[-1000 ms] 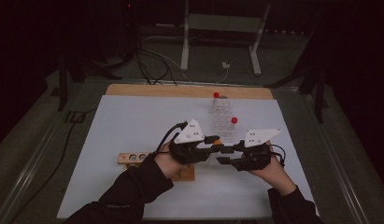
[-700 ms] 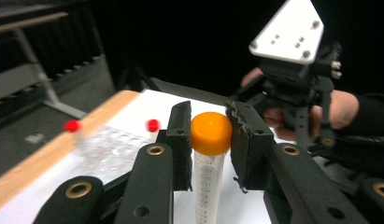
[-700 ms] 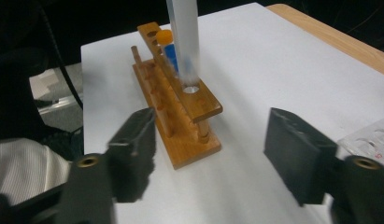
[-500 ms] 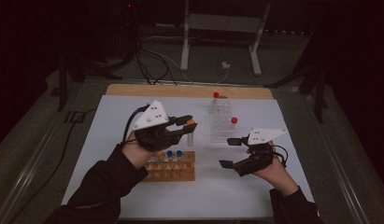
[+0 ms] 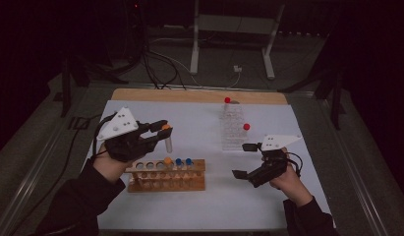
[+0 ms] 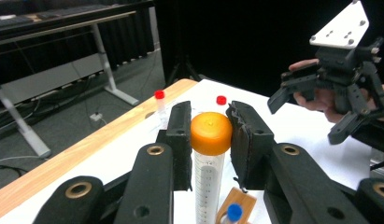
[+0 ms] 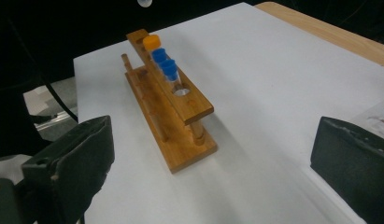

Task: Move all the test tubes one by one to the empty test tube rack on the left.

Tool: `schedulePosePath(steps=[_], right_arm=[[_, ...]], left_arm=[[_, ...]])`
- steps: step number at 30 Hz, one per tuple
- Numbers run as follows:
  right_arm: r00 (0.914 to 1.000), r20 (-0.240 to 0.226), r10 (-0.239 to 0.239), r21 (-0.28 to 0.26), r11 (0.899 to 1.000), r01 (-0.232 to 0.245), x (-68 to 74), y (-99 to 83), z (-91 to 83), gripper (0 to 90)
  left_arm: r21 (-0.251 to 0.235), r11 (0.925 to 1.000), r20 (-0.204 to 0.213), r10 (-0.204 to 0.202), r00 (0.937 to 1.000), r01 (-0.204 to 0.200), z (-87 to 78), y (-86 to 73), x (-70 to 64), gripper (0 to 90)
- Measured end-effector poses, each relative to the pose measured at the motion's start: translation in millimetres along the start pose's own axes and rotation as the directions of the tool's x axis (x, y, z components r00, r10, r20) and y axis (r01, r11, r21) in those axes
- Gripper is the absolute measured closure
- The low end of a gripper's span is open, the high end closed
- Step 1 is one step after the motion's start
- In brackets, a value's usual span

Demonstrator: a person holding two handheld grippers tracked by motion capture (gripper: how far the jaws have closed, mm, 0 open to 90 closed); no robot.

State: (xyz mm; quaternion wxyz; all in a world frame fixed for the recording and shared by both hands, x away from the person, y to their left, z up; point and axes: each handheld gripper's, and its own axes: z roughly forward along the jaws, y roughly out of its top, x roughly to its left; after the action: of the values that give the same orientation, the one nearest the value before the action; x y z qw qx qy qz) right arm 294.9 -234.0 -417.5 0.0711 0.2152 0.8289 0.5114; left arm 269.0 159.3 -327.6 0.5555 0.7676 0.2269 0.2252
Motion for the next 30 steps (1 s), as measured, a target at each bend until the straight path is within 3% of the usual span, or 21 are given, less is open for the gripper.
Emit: schedulePosePath(steps=[11,22,30], right_arm=[[0.9998,0.001,-0.018,0.003,1.0,0.018,1.0,-0.3,-0.7,0.0],[0.9997,0.001,-0.025,0.003,1.0,0.025,0.9,-1.0,-1.7,0.0],[0.9997,-0.004,-0.026,0.006,1.0,0.026,1.1,-1.4,-1.3,0.0]], left_arm=[[0.003,0.999,-0.034,-0.045,0.9984,0.046,-14.9,-34.3,14.1,72.1],[0.024,0.9968,-0.011,-0.075,0.9971,0.076,-4.1,-73.9,18.8,72.1],[0.066,0.9929,0.003,-0.1,0.995,0.099,6.9,-96.4,18.5,72.1]])
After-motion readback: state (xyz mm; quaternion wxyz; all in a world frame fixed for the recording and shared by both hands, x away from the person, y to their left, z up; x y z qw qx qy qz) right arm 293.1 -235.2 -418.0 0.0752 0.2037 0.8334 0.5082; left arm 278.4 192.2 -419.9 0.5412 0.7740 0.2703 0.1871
